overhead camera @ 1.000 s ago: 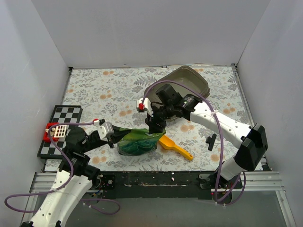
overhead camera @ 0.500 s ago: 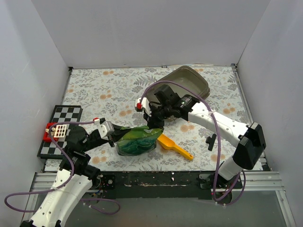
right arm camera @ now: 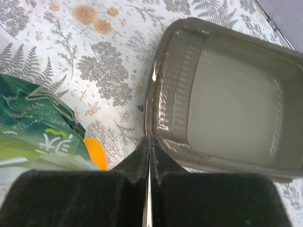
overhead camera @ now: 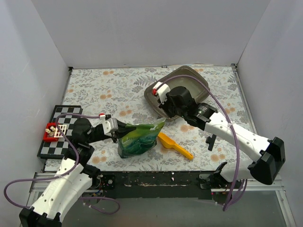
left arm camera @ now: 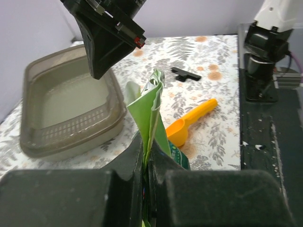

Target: Fill the litter box with clean litter

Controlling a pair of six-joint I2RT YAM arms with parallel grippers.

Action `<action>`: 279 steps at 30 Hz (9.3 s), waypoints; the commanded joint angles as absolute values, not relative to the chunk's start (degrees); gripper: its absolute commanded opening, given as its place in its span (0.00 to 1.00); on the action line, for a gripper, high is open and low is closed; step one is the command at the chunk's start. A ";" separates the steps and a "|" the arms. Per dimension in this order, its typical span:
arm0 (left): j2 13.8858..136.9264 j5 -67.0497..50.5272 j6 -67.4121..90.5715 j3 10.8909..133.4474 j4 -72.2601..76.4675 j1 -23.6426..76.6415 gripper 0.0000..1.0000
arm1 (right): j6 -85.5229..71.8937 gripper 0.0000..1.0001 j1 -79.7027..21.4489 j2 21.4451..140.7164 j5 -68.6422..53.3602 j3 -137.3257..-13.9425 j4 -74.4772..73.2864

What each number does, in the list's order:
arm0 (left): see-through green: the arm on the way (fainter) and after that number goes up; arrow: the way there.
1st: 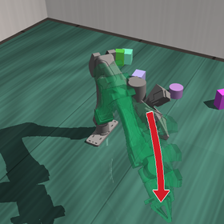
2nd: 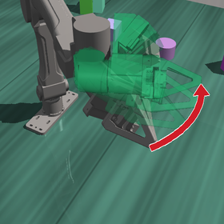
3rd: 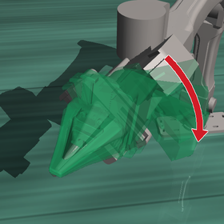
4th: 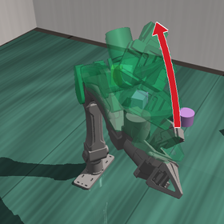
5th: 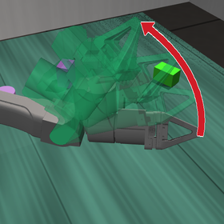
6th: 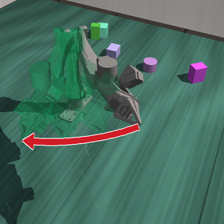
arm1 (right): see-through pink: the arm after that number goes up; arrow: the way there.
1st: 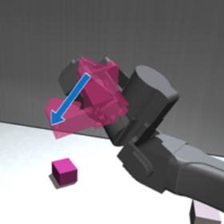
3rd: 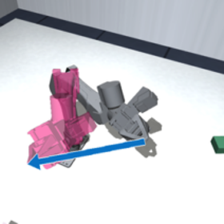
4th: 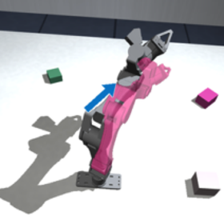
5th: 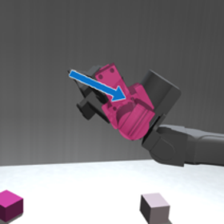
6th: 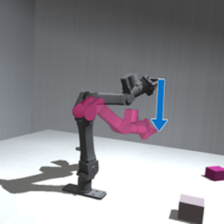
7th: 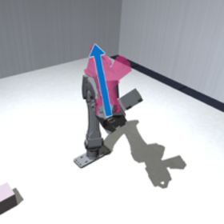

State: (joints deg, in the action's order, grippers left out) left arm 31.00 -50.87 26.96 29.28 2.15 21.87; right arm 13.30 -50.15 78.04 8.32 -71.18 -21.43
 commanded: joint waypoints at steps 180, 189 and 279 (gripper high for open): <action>38.94 -19.68 56.25 49.49 -16.00 16.35 0.27 | -18.81 0.82 -48.79 68.02 9.06 -35.25 -28.58; 41.48 -22.67 56.78 50.44 -17.66 16.52 0.29 | -17.31 0.31 -46.32 71.10 3.77 -34.63 -27.24; 62.93 -46.49 103.53 73.57 -21.36 17.23 0.33 | 88.85 0.01 -75.59 64.77 64.69 -49.57 37.79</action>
State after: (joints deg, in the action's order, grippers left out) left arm 65.39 -44.49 101.71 75.55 -25.41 16.75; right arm 88.38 -74.61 63.42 64.58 -46.68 33.15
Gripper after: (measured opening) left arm 0.340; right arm 0.305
